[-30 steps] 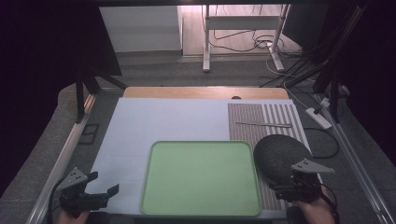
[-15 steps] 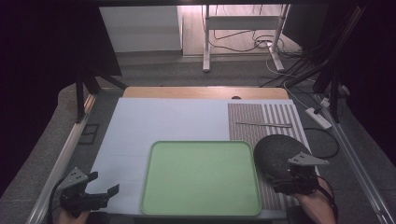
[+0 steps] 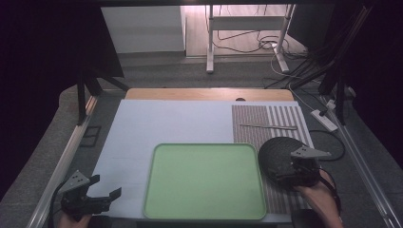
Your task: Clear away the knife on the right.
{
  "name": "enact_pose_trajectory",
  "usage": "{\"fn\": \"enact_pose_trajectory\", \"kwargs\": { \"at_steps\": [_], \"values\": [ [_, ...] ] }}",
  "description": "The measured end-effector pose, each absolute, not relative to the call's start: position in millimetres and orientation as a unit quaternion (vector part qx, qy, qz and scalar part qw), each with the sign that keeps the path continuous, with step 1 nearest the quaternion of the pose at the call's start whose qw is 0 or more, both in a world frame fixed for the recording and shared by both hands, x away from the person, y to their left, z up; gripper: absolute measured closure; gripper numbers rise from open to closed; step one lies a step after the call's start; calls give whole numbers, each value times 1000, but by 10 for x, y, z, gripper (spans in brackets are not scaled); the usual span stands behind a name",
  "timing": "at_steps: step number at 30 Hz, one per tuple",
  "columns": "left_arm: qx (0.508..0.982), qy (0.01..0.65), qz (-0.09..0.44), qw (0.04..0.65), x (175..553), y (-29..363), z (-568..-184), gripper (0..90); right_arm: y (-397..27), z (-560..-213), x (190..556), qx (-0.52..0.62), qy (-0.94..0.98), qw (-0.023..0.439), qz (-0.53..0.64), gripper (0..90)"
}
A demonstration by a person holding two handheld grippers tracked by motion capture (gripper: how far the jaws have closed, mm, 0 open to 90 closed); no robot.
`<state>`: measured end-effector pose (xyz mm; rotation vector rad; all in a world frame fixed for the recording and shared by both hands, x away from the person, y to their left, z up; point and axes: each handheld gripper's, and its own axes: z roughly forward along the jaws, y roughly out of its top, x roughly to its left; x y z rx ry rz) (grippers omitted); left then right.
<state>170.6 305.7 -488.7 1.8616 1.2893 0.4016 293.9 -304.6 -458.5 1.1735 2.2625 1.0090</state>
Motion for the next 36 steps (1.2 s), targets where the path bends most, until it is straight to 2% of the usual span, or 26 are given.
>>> {"fn": "enact_pose_trajectory", "kwargs": {
  "at_steps": [36],
  "values": [
    [744, 507, 153, 408, 1720, 3055, -4891, 16, -3083, -4668, 3850, 477, 807, 211, 278, 0]
  ]
}}
